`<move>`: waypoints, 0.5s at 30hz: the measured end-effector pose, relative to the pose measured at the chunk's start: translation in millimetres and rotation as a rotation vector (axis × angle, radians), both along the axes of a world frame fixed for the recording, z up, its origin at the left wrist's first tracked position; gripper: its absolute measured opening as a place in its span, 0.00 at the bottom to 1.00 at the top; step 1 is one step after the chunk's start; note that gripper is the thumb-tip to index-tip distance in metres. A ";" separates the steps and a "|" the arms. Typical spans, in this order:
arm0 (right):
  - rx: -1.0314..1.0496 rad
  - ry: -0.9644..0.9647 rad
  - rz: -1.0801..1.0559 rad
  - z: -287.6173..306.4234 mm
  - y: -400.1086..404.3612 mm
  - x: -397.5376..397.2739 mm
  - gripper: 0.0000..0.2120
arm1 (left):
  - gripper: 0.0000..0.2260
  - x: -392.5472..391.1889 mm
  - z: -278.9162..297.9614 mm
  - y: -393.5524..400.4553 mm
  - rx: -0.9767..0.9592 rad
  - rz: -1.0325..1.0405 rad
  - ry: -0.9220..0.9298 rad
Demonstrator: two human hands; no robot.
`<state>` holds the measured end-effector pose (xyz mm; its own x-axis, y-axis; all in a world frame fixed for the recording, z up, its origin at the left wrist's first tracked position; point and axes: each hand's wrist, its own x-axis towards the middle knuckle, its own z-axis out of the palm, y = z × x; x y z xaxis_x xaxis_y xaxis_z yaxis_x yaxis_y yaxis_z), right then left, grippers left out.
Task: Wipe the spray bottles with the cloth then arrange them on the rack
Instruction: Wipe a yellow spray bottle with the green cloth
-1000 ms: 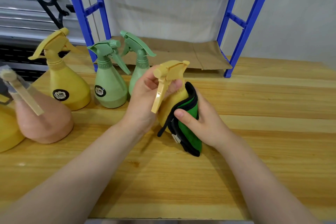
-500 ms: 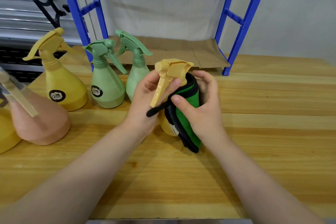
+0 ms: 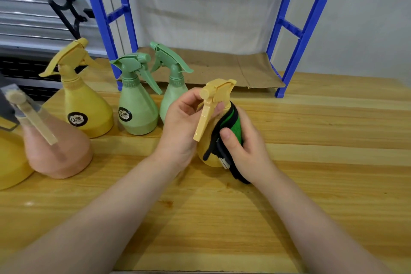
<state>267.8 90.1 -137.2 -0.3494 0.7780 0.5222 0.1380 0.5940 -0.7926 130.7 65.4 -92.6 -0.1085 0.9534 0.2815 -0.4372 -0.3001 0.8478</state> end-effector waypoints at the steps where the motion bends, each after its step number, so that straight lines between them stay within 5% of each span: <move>1: -0.012 0.005 0.014 0.1 -0.2 -0.1 0.30 | 0.05 -1.3 0.7 0.6 0.003 0.001 0.004; 15: -0.238 0.133 0.128 -0.1 -0.4 4.7 0.33 | 0.03 -11.1 4.9 1.6 0.078 0.101 -0.105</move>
